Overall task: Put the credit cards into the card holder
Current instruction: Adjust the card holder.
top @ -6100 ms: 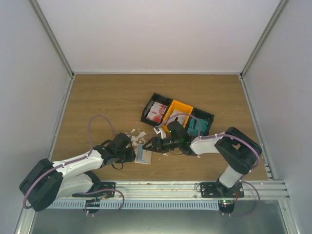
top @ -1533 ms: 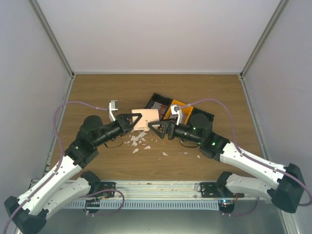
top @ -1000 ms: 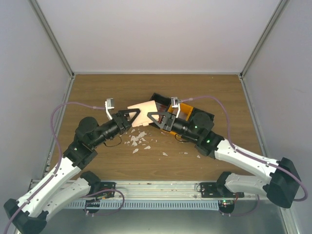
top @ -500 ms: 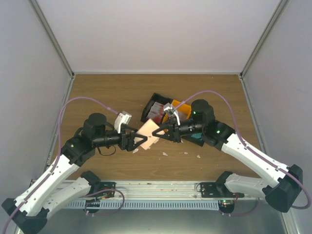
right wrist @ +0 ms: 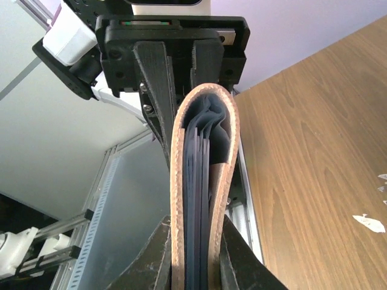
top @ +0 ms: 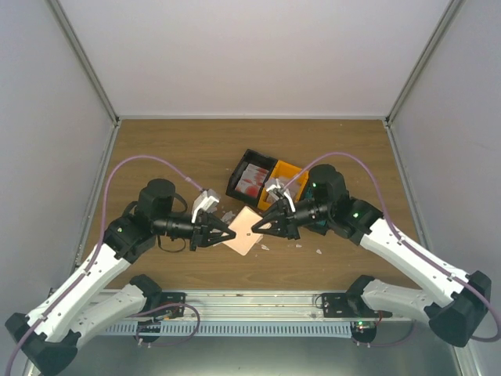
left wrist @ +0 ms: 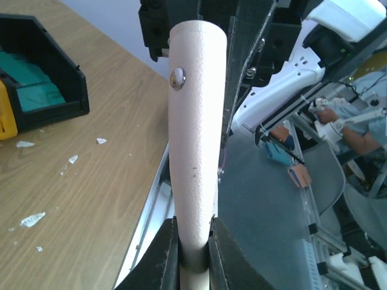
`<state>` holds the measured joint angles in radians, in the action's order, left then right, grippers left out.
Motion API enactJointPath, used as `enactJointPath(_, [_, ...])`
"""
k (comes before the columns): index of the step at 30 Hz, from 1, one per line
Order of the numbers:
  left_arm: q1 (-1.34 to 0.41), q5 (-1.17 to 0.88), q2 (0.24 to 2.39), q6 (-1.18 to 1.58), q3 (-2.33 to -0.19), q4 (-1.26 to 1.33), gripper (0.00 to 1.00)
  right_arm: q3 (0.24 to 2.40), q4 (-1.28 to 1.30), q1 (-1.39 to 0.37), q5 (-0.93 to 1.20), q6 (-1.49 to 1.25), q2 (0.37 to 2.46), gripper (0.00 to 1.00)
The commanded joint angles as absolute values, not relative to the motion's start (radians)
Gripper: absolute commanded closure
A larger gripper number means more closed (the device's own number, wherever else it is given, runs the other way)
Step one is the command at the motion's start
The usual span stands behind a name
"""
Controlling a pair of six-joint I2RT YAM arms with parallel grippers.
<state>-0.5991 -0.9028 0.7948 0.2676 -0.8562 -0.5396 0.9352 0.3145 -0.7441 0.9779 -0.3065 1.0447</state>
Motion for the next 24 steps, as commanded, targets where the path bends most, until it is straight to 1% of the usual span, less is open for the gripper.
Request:
enactJointPath(1, [-0.592,-0.939,0.813,0.268,-0.857,-0.494,0.98,0.965,0.275,-0.743,1.021,-0.287,1.072,1.00])
enactJointPath(2, [-0.591,-0.939,0.814,0.277,-0.859,-0.487,1.00,0.966,0.279,-0.742,1.004,-0.289,1.074,0.97])
enactJointPath(3, [-0.591,-0.929,0.813,0.291,-0.860,-0.480,1.00,0.968,0.294,-0.741,0.974,-0.291,1.070,0.84])
enactJointPath(4, [-0.591,-0.914,0.811,0.310,-0.863,-0.473,1.00,0.970,0.309,-0.739,0.919,-0.290,1.059,0.70])
enactJointPath(5, [-0.591,-0.899,0.809,0.332,-0.867,-0.465,1.00,0.967,0.326,-0.734,0.854,-0.299,1.043,0.53])
enactJointPath(6, [-0.590,-0.877,0.809,0.366,-0.871,-0.456,1.00,0.957,0.341,-0.730,0.788,-0.306,1.017,0.40])
enactJointPath(7, [-0.589,-0.869,0.806,0.403,-0.876,-0.445,1.00,0.935,0.355,-0.725,0.722,-0.311,0.988,0.33])
enactJointPath(9, [-0.588,-0.856,0.803,0.490,-0.883,-0.419,1.00,0.884,0.354,-0.719,0.623,-0.326,0.919,0.29])
enactJointPath(13, [-0.583,-0.844,0.793,0.664,-0.897,-0.363,1.00,0.790,0.355,-0.719,0.465,-0.341,0.801,0.32])
enactJointPath(15, [-0.577,-0.850,0.796,0.747,-0.910,-0.338,1.00,0.758,0.349,-0.719,0.461,-0.334,0.759,0.34])
enactJointPath(18, [-0.574,-0.884,0.807,0.832,-0.917,-0.286,1.00,0.729,0.298,-0.720,0.522,-0.328,0.727,0.37])
enactJointPath(24, [-0.572,-0.904,0.832,0.872,-0.917,-0.262,1.00,0.795,0.251,-0.724,0.579,-0.280,0.801,0.37])
